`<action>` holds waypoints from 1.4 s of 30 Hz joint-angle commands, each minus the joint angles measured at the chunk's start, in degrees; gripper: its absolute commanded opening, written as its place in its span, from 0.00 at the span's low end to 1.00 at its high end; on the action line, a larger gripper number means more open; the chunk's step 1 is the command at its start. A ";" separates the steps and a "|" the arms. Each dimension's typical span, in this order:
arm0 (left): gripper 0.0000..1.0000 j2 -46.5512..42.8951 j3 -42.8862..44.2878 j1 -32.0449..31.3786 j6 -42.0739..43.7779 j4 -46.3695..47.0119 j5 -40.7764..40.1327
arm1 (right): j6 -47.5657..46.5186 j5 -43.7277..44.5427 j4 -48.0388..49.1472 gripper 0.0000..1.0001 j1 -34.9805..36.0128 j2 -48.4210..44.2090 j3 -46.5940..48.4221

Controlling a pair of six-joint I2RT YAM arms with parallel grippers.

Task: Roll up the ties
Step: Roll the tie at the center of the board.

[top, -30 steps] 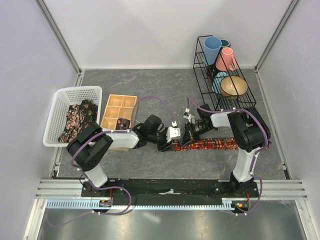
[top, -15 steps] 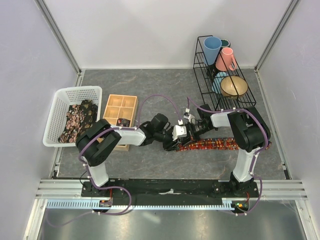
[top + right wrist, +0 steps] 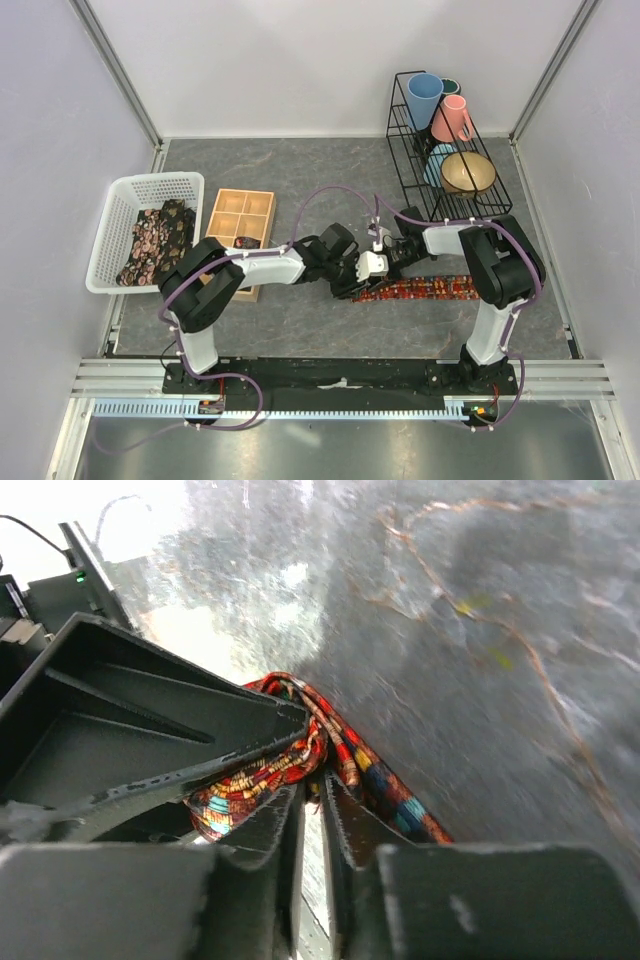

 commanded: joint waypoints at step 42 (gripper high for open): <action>0.45 5.69 5.62 -4.13 2.73 -14.28 -7.24 | -9.85 5.78 -6.26 0.00 -4.96 -6.10 -2.09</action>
